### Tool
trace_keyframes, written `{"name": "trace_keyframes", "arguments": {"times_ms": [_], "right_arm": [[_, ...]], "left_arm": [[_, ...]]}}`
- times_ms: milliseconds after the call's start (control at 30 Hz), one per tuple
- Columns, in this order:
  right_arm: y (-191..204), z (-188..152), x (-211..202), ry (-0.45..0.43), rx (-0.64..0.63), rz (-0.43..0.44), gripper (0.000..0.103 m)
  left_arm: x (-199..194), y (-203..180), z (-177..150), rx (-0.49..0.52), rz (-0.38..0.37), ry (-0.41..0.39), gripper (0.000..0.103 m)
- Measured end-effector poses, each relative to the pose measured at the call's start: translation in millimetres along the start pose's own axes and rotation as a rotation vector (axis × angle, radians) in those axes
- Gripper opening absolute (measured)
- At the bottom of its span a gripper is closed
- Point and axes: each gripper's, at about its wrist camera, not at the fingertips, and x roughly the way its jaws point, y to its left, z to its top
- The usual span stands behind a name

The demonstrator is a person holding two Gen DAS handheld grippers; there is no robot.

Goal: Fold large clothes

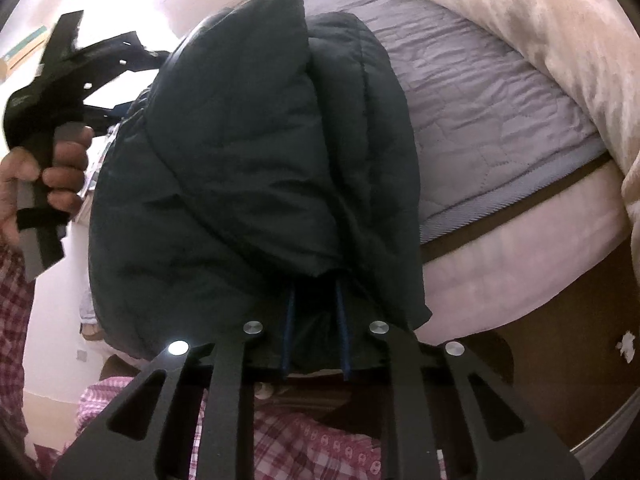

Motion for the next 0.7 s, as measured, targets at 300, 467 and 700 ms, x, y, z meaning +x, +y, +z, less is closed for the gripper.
{"name": "trace_keyframes", "arguments": {"times_ms": [300,467,700], "right_arm": [[-28,4,8,0.042,0.085,0.066,0.009],[-35,4,9,0.042,0.095,0.083,0.008],[-41,5,12,0.043,0.096,0.086,0.008]], "left_arm": [[25,-14,-1,0.042,0.073,0.021,0.085],[33,-16,-1,0.049,0.084,0.025,0.086],[35,-16,-1,0.044,0.081,0.019,0.087]]}}
